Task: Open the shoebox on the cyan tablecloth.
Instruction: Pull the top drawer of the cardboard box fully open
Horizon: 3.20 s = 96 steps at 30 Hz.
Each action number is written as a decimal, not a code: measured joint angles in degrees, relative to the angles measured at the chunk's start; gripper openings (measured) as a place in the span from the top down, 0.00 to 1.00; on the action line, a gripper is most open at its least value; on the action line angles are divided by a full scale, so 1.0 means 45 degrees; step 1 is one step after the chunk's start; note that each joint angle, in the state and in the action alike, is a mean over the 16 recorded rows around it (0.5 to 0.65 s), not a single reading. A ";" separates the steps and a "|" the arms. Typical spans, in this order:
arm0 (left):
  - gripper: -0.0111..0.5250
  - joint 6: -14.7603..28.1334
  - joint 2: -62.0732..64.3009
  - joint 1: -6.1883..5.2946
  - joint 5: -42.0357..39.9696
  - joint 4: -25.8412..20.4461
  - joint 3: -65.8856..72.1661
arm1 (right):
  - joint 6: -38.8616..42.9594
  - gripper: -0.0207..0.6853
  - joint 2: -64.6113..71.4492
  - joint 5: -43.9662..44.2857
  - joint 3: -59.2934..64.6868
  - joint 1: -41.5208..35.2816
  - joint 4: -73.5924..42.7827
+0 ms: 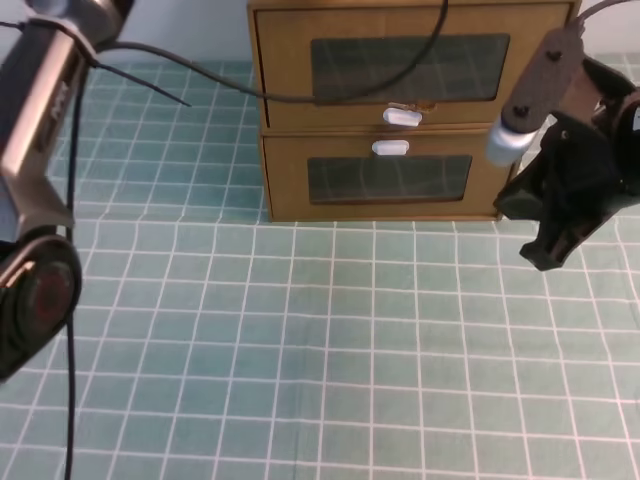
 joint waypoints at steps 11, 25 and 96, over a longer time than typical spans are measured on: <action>0.99 -0.0203 0.0802 -0.0119 0.0738 0.0203 -0.0709 | 0.0861 0.99 0.0560 -0.0003 -0.0059 0.0003 -0.3036; 0.99 -0.0625 0.0802 -0.0119 0.0813 0.0366 -0.0781 | 0.5867 0.99 0.1111 -0.1536 -0.0773 0.1258 -1.2744; 0.99 -0.1292 0.0856 -0.0113 0.1679 0.1486 -0.1026 | 1.7244 0.65 0.7707 -0.2526 -0.2811 0.4123 -2.2683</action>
